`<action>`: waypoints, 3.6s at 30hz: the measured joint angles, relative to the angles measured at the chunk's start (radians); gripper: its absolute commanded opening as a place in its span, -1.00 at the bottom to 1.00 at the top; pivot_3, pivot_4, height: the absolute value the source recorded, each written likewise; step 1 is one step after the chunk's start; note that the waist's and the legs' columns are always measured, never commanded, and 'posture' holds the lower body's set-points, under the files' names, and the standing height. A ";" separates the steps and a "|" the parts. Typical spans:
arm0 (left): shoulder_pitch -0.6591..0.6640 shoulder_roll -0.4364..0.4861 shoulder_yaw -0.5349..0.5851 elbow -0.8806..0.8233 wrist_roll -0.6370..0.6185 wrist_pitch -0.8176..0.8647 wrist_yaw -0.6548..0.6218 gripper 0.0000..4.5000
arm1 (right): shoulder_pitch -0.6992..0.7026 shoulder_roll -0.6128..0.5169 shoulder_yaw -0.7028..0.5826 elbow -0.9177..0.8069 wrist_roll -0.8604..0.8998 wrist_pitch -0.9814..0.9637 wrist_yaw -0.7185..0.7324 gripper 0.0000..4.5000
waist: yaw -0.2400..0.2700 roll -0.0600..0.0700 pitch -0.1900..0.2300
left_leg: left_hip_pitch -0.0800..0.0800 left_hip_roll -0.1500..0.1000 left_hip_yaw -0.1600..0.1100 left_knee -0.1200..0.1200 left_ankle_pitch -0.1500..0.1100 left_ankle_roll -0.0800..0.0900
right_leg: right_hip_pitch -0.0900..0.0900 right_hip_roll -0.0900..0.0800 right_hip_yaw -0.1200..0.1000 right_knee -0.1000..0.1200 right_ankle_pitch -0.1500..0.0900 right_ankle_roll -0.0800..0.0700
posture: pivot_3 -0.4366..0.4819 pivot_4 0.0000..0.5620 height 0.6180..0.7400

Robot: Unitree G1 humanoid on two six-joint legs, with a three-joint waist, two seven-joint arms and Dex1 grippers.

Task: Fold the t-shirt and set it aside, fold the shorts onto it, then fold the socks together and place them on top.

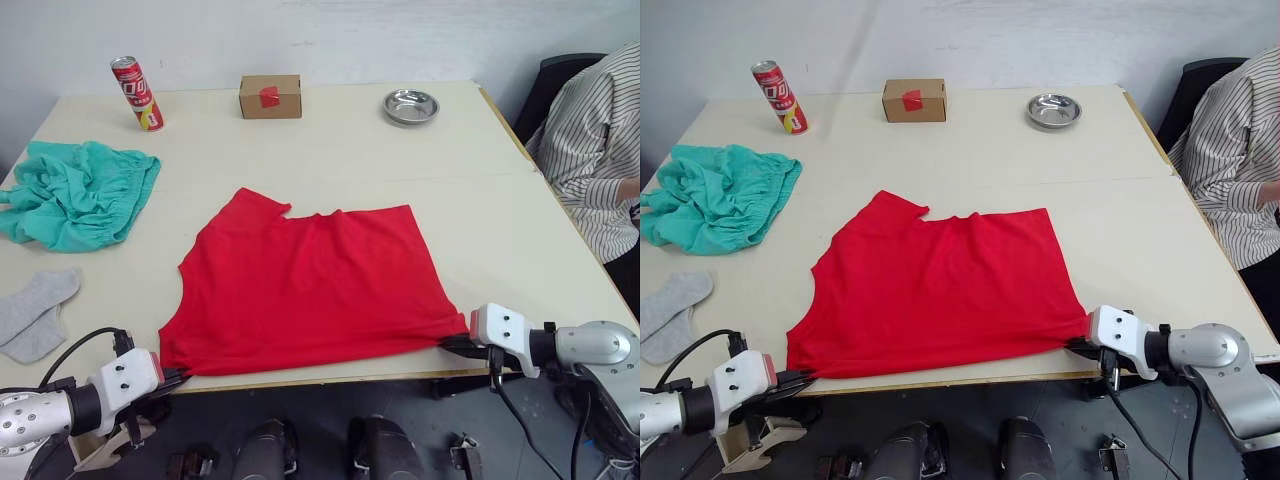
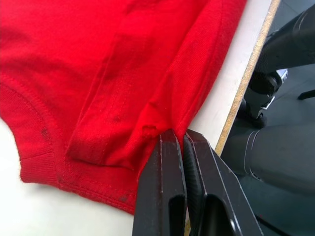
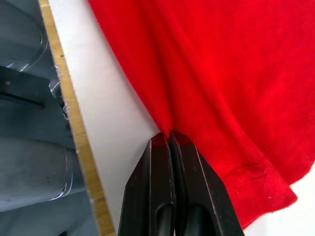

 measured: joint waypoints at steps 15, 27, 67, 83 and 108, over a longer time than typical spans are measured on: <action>0.053 0.001 0.092 -0.031 -0.037 0.044 -0.075 -0.89 | 0.074 -0.014 -0.021 -0.046 0.033 -0.007 0.035 -1.00 | -0.002 -0.002 0.001 | -0.001 0.000 0.000 0.000 -0.003 0.001 | -0.001 0.000 -0.001 -0.006 0.000 0.000 | -0.05 -0.47 1.00; 0.054 0.113 0.332 -0.072 -0.262 0.272 -0.273 0.72 | 0.055 -0.179 -0.124 -0.087 0.291 0.287 0.219 0.65 | -0.002 0.000 0.004 | -0.001 0.000 -0.001 0.000 -0.004 0.002 | -0.002 0.000 -0.001 -0.008 -0.001 -0.003 | -0.05 -0.47 1.00; -1.522 -0.114 -0.395 1.414 0.151 0.265 0.101 1.00 | -1.345 0.540 0.063 1.595 -0.246 -0.029 -0.331 0.92 | -0.059 0.001 0.011 | -0.017 0.003 0.016 0.015 0.011 0.000 | -0.022 0.017 0.018 0.021 0.005 0.006 | -0.05 -0.47 1.00; -1.513 -0.113 -0.378 1.418 0.162 0.257 0.078 0.83 | -1.329 0.575 0.039 1.598 -0.260 -0.031 -0.355 -1.00 | -0.061 0.001 0.011 | -0.016 0.003 0.016 0.016 0.010 0.000 | -0.022 0.017 0.019 0.021 0.005 0.006 | -0.05 -0.47 1.00; -1.363 -0.132 -0.183 1.267 0.007 0.207 0.003 -0.98 | -1.254 0.525 -0.048 1.558 -0.208 -0.212 -0.134 -1.00 | -0.060 0.001 0.011 | -0.017 0.003 0.016 0.016 0.010 0.000 | -0.022 0.017 0.019 0.021 0.005 0.006 | -0.05 -0.47 1.00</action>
